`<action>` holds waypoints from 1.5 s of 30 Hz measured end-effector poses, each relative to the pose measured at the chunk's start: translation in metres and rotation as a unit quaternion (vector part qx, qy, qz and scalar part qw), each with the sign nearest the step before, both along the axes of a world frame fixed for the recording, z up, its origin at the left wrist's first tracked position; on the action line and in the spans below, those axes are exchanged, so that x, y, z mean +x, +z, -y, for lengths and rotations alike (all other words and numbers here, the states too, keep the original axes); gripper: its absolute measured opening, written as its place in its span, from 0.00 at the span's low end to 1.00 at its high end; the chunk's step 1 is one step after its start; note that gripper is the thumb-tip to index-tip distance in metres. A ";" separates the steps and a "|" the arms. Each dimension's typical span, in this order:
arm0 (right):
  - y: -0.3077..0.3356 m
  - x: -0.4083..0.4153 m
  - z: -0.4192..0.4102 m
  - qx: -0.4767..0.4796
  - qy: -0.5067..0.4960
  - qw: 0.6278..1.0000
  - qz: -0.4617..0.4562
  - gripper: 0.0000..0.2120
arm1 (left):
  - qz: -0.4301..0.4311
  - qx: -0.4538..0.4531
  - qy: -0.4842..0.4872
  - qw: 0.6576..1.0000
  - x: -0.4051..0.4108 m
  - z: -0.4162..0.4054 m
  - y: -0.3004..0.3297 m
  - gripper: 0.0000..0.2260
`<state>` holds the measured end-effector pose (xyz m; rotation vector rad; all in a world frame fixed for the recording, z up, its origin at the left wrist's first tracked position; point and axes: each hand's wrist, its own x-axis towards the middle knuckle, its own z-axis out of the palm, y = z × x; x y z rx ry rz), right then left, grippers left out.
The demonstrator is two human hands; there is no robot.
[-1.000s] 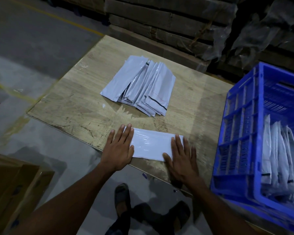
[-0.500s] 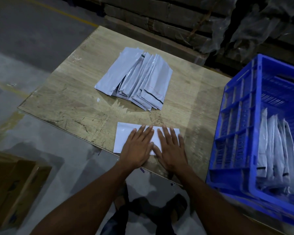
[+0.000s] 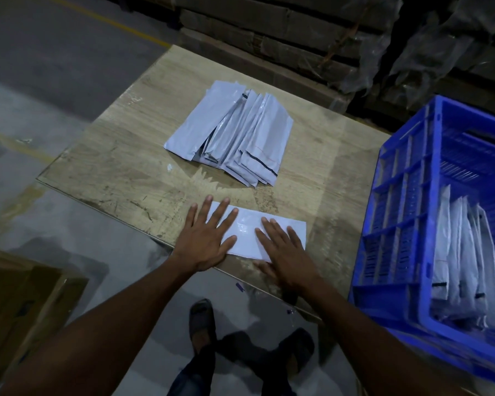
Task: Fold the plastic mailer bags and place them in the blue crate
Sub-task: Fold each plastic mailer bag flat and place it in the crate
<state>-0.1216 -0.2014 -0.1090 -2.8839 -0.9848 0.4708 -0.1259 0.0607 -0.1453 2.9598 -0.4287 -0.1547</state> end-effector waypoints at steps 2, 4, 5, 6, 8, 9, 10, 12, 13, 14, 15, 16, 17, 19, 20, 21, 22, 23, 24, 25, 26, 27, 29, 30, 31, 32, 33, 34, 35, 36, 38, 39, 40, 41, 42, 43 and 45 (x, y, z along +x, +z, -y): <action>0.004 0.005 -0.002 -0.019 -0.003 1.000 -0.008 0.32 | -0.013 -0.006 -0.008 1.000 0.003 -0.001 0.006 0.36; 0.010 0.008 -0.006 -0.018 -0.012 1.000 -0.008 0.31 | 0.005 -0.015 -0.038 0.999 -0.001 0.003 0.011 0.39; 0.014 0.010 -0.009 -0.014 -0.022 1.000 -0.015 0.32 | 0.020 -0.013 -0.057 0.998 -0.004 0.005 0.010 0.38; 0.018 0.011 -0.011 -0.011 -0.032 0.999 -0.025 0.33 | 0.031 -0.007 -0.065 0.997 -0.007 0.006 0.007 0.37; 0.025 0.010 -0.011 0.014 -0.017 1.000 -0.007 0.32 | 0.042 -0.006 -0.043 0.998 -0.005 0.006 0.002 0.35; 0.028 0.006 -0.010 0.039 0.019 0.999 0.032 0.29 | 0.042 -0.015 -0.023 0.999 -0.004 0.006 0.000 0.36; 0.029 0.000 -0.009 0.064 0.078 0.992 0.082 0.27 | 0.043 -0.028 -0.011 0.999 -0.002 0.007 -0.001 0.37; 0.025 -0.011 -0.005 0.128 0.191 0.959 0.168 0.20 | 0.053 -0.044 -0.011 0.998 -0.003 0.007 0.001 0.33; 0.023 -0.014 -0.004 0.149 0.217 0.945 0.193 0.16 | 0.058 -0.050 -0.017 0.997 -0.004 0.007 0.002 0.31; 0.021 -0.015 -0.005 0.142 0.227 0.942 0.202 0.14 | 0.059 -0.055 -0.022 0.997 -0.004 0.006 0.002 0.31; 0.020 -0.013 -0.005 0.117 0.228 0.946 0.201 0.13 | 0.056 -0.063 -0.024 0.996 -0.005 0.005 0.003 0.32; 0.020 -0.008 -0.004 0.085 0.223 0.953 0.189 0.12 | 0.056 -0.076 -0.022 0.995 -0.005 0.004 0.004 0.34; 0.020 -0.002 -0.003 0.063 0.212 0.960 0.174 0.11 | 0.062 -0.093 -0.012 0.994 -0.006 0.004 0.004 0.35; 0.025 0.010 0.000 0.056 0.178 0.969 0.161 0.10 | 0.083 -0.146 0.038 0.985 -0.008 0.008 0.009 0.36; 0.030 0.014 0.001 0.066 0.162 0.971 0.164 0.10 | 0.093 -0.179 0.070 0.977 -0.009 0.010 0.011 0.37; 0.036 0.017 0.002 0.080 0.153 0.971 0.166 0.11 | 0.101 -0.204 0.096 0.969 -0.009 0.011 0.014 0.39; 0.044 0.019 0.005 0.089 0.145 0.971 0.167 0.11 | 0.104 -0.213 0.113 0.965 -0.009 0.014 0.017 0.41; 0.051 0.021 0.007 0.098 0.136 0.971 0.167 0.11 | 0.104 -0.203 0.119 0.966 -0.010 0.017 0.019 0.42; 0.059 0.021 0.009 0.107 0.127 0.973 0.163 0.13 | 0.101 -0.183 0.118 0.971 -0.010 0.019 0.019 0.43; 0.066 0.021 0.010 0.116 0.118 0.974 0.155 0.16 | 0.097 -0.162 0.118 0.975 -0.010 0.021 0.018 0.42; 0.071 0.019 0.010 0.126 0.112 0.974 0.149 0.17 | 0.092 -0.143 0.120 0.978 -0.011 0.021 0.017 0.41; 0.074 0.017 0.009 0.136 0.110 0.974 0.141 0.17 | 0.083 -0.125 0.121 0.981 -0.011 0.021 0.015 0.39; 0.077 0.014 0.009 0.153 0.115 0.974 0.124 0.18 | 0.071 -0.089 0.123 0.986 -0.011 0.021 0.010 0.36; 0.076 0.015 0.011 0.151 0.120 0.974 0.116 0.19 | 0.068 -0.077 0.122 0.987 -0.011 0.021 0.007 0.35; 0.074 0.017 0.013 0.141 0.125 0.976 0.114 0.20 | 0.065 -0.068 0.121 0.988 -0.010 0.021 0.005 0.35; 0.071 0.021 0.016 0.124 0.129 0.977 0.116 0.20 | 0.065 -0.062 0.120 0.989 -0.010 0.021 0.003 0.34; 0.066 0.025 0.020 0.101 0.130 0.978 0.125 0.20 | 0.065 -0.057 0.119 0.989 -0.010 0.021 0.002 0.34; 0.061 0.030 0.023 0.076 0.124 0.981 0.130 0.19 | 0.063 -0.054 0.119 0.989 -0.010 0.022 0.002 0.34; 0.057 0.035 0.023 0.049 0.111 0.984 0.131 0.19 | 0.060 -0.051 0.122 0.989 -0.009 0.022 0.002 0.35; 0.054 0.037 0.023 0.017 0.092 0.987 0.127 0.20 | 0.058 -0.053 0.123 0.989 -0.008 0.022 0.002 0.35; 0.046 0.038 0.016 -0.039 0.044 0.991 0.121 0.22 | 0.051 -0.057 0.120 0.990 -0.007 0.022 0.004 0.35; 0.040 0.037 0.012 -0.057 0.016 0.992 0.113 0.23 | 0.048 -0.060 0.117 0.990 -0.007 0.023 0.005 0.35; 0.034 0.036 0.008 -0.065 -0.013 0.993 0.096 0.25 | 0.047 -0.064 0.115 0.990 -0.007 0.024 0.006 0.35; 0.029 0.034 0.004 -0.064 -0.034 0.995 0.073 0.28 | 0.048 -0.065 0.113 0.990 -0.008 0.024 0.005 0.34; 0.024 0.033 0.002 -0.057 -0.038 0.996 0.052 0.29 | 0.051 -0.068 0.112 0.990 -0.009 0.024 0.005 0.34; 0.019 0.031 0.001 -0.047 -0.019 0.998 0.041 0.30 | 0.059 -0.073 0.110 0.989 -0.009 0.023 0.006 0.33; 0.012 0.026 0.000 -0.021 0.059 0.997 0.047 0.29 | 0.076 -0.068 0.090 0.991 -0.006 0.023 0.010 0.30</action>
